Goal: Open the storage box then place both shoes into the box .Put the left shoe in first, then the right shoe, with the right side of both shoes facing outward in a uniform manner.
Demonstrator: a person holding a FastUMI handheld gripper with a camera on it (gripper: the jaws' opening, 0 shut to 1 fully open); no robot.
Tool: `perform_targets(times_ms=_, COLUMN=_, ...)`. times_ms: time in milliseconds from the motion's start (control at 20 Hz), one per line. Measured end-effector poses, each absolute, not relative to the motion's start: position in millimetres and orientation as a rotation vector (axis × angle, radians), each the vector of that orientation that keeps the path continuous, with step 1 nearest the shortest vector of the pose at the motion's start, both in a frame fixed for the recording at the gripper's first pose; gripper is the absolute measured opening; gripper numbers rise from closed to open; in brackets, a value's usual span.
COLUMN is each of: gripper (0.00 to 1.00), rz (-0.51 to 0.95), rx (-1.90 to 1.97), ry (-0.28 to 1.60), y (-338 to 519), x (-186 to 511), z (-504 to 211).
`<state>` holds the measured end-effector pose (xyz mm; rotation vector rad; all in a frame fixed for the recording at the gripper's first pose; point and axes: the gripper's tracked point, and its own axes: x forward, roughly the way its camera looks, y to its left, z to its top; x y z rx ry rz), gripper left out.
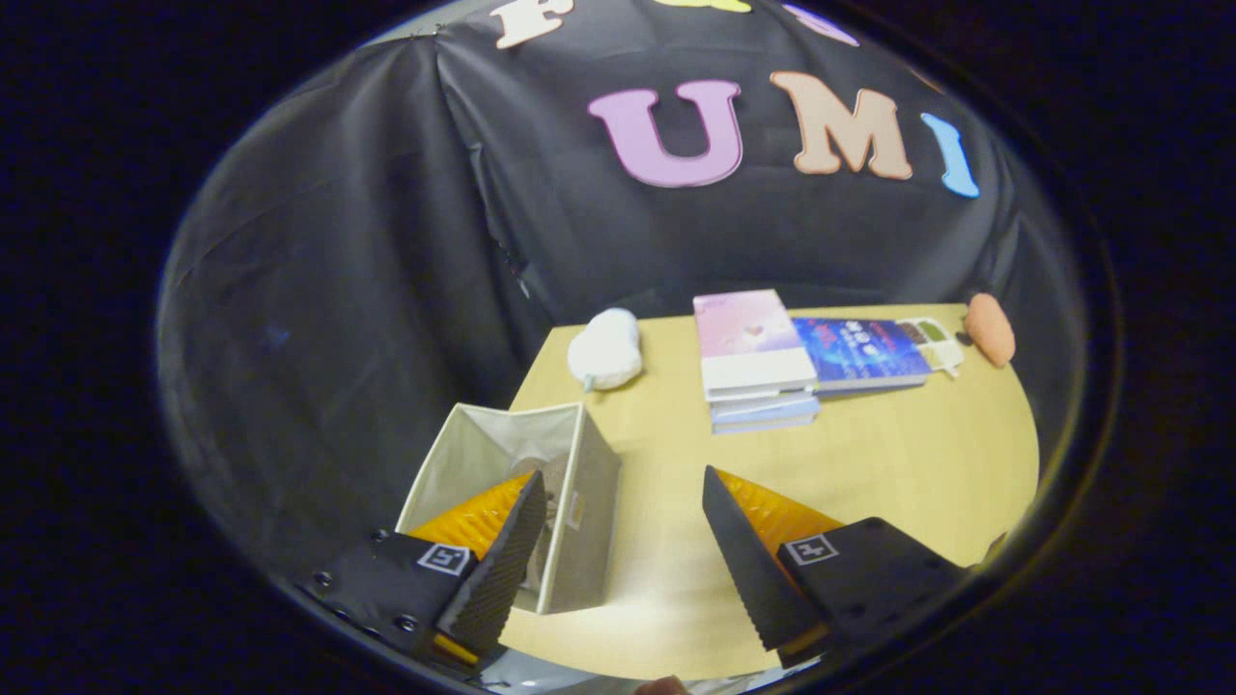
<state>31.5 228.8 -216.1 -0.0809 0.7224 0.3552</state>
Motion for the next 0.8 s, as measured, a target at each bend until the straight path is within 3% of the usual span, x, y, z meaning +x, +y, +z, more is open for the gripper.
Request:
perform_targets(times_ms=500, gripper=1.0, rz=0.284, rx=-0.128, ry=0.283, y=161.4, x=67.6, z=-76.7)
perform_targets(times_ms=800, gripper=1.0, rz=0.264, rx=-0.106, ry=0.181, y=135.6, x=62.4, z=-20.0)
